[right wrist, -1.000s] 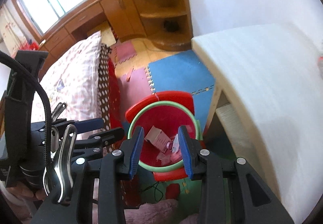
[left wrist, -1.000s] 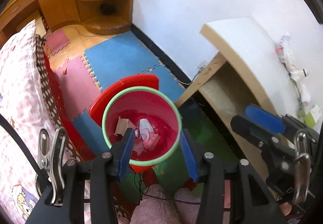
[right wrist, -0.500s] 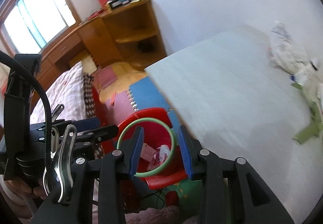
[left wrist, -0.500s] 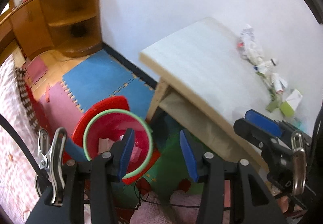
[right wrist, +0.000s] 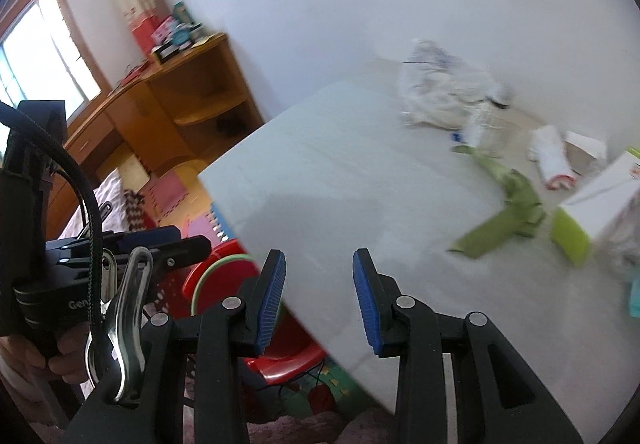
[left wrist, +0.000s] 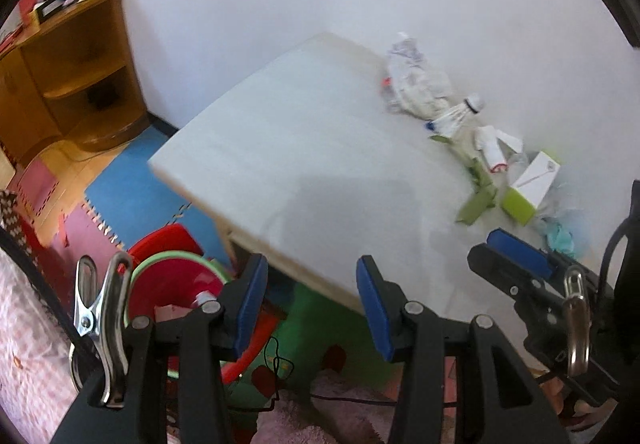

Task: Collect trash
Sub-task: 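Move both open tools back from the bucket toward the table, then lower the left tool onto the white shuttlecock and close on it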

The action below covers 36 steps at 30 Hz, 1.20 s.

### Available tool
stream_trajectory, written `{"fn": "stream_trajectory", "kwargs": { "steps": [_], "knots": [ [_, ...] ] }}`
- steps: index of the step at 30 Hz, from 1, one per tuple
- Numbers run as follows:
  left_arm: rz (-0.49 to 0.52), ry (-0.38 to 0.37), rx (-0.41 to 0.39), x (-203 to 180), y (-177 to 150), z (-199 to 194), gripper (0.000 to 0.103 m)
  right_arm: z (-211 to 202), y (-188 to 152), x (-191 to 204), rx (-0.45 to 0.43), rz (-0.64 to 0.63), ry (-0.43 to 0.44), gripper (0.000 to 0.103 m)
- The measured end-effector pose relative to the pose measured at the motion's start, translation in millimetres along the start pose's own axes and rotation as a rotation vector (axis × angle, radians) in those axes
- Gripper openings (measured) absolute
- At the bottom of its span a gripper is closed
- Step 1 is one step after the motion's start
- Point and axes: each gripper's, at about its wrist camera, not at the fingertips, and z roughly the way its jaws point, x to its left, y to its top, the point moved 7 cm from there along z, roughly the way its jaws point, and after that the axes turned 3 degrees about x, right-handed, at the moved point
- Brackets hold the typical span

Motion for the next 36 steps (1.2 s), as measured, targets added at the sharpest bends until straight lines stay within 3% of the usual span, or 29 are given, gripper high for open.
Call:
{"fn": "stream_trajectory", "kwargs": {
  "steps": [11,21,36],
  "knots": [
    [0.067,-0.021,-0.039,-72.7,44.9,4.1,0.049,-43.7,24.2,-79.4,-0.069,0.074,-0.065,0.036],
    [0.143,-0.020,-0.053,-139.9,79.5,23.8,0.049,-64.6,28.2,-136.3,-0.103,0.166,-0.066,0.036],
    [0.281,-0.058,-0.050,-201.8,135.0,83.7,0.049,-68.7,22.0,-176.2,-0.101,0.315,-0.159,0.036]
  ]
}}
